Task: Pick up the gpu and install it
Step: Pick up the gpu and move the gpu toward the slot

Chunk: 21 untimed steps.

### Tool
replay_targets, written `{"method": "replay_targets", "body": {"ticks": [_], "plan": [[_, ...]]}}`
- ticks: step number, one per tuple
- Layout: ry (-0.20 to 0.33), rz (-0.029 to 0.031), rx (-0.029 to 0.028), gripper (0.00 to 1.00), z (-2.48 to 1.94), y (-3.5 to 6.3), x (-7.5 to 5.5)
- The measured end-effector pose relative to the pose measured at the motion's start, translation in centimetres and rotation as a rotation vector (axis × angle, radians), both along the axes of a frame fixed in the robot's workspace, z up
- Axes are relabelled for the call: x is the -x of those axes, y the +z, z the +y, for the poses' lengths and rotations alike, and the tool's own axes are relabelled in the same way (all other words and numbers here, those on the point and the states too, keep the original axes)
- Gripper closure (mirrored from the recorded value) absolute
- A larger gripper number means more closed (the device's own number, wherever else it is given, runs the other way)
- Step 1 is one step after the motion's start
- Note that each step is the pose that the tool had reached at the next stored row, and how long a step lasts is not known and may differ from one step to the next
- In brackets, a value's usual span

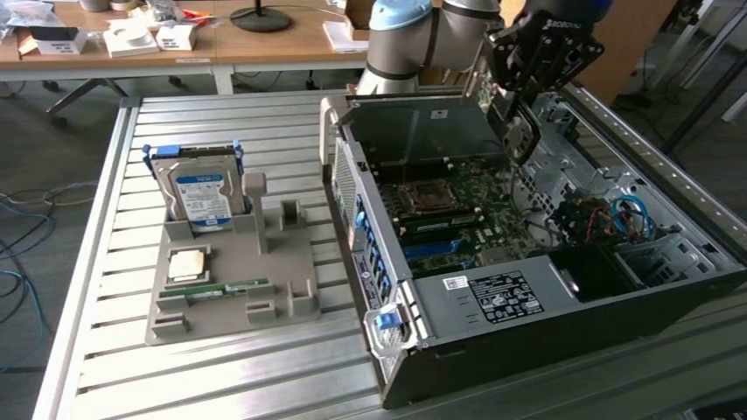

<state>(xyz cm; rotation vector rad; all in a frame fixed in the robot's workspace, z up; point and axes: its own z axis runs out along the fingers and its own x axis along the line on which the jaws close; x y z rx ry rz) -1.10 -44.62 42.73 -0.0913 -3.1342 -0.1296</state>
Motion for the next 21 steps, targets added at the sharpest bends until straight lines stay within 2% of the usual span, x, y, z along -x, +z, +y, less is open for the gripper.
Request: {"method": "replay_targets", "body": {"ticks": [6,13,21], "plan": [[0.000,0.0000,-0.0002,0.74,0.00,-0.01,-1.5],[0.012,0.0000,-0.0008,0.74,0.00,-0.02,-2.4],[0.015,0.0000,-0.0008,0.74,0.00,-0.26,-2.5]]}}
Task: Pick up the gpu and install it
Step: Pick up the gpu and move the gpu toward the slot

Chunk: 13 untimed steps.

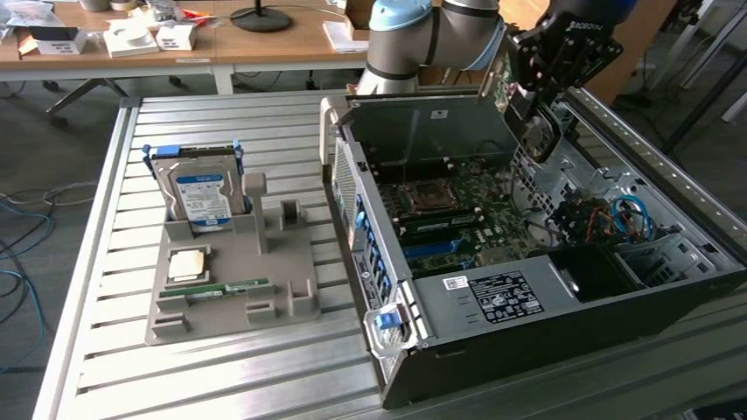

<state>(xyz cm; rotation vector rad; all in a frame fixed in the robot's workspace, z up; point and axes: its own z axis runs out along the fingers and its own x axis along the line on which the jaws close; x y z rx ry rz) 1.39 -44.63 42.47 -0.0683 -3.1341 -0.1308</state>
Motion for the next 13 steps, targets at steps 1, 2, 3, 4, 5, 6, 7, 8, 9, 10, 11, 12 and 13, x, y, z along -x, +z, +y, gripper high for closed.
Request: {"method": "replay_targets", "body": {"ticks": [1,2,3,4,5,6,7,8,9,10,11,12,13], "plan": [[0.000,0.0000,0.0000,0.74,0.00,-0.17,0.0],[0.000,0.0000,0.0000,0.74,0.00,-0.36,0.0],[0.000,0.0000,0.0000,0.74,0.01,-0.52,0.0],[0.000,0.0000,0.0000,0.74,0.01,-0.67,0.0],[0.000,0.0000,0.0000,0.74,0.01,-0.79,0.0],[0.000,0.0000,0.0002,0.74,0.01,-0.89,0.0],[0.000,0.0000,0.0002,0.74,0.01,-0.97,0.0],[0.000,0.0000,0.0001,0.74,0.01,-1.03,0.0],[0.000,0.0000,0.0001,0.74,0.00,-1.09,0.0],[0.000,0.0000,0.0000,0.74,0.00,-1.18,0.0],[0.000,0.0000,0.0000,0.74,0.00,-1.27,0.0],[0.000,0.0000,0.0001,0.74,0.00,-1.36,0.0],[0.000,0.0000,0.0000,0.74,0.01,-1.44,0.0]]}}
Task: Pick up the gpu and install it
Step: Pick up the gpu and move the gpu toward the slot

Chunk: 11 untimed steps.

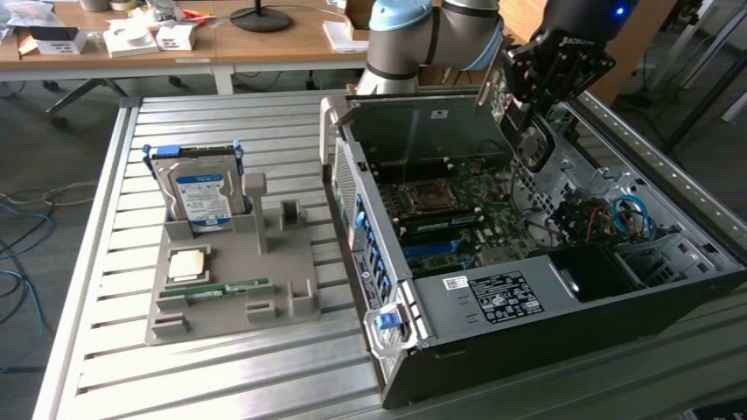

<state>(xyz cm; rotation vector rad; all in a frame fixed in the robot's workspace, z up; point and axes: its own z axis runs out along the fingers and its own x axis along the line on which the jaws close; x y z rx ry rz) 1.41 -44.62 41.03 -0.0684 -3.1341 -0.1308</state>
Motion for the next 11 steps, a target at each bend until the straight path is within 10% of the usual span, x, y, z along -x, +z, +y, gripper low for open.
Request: {"method": "replay_targets", "body": {"ticks": [11], "plan": [[0.001,0.0000,-0.0002,0.74,0.00,-0.04,-0.60]]}}
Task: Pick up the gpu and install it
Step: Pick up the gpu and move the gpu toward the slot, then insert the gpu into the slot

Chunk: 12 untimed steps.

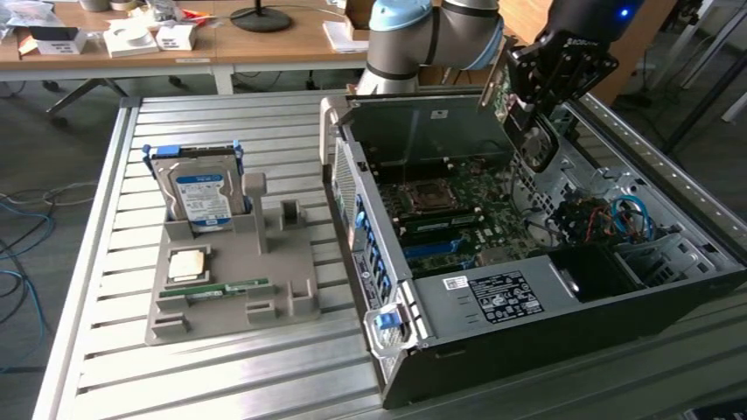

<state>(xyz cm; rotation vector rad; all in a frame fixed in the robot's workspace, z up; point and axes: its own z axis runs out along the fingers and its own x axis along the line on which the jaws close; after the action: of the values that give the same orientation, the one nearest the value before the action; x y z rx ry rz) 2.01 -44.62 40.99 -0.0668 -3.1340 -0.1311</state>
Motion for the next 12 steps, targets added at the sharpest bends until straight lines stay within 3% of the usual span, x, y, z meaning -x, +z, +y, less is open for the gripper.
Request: {"method": "replay_targets", "body": {"ticks": [12], "plan": [[0.001,0.0000,-0.0001,0.74,0.00,0.00,0.00]]}}
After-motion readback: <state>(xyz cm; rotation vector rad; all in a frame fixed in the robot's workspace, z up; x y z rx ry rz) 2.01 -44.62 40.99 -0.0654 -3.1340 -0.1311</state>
